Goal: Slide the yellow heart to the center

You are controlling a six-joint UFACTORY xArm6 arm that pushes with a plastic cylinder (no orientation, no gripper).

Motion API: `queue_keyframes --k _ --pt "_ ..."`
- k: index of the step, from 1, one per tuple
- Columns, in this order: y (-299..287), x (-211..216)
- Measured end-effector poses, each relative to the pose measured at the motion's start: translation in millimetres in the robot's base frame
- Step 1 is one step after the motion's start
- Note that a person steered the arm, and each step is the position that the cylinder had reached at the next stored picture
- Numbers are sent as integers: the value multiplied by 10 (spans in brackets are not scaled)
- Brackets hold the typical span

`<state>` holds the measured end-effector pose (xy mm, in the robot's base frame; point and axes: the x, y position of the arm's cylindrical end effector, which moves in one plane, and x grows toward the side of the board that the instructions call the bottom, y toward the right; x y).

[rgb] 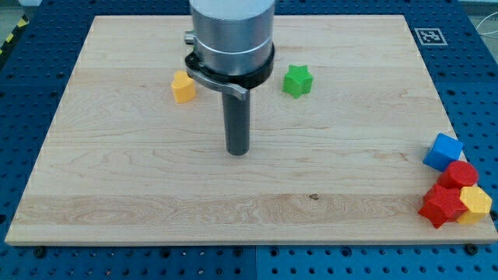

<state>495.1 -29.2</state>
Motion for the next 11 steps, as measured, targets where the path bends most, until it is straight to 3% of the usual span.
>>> queue_keyframes --k 5,11 --pt "-672 -220" --pt "-1492 -897"
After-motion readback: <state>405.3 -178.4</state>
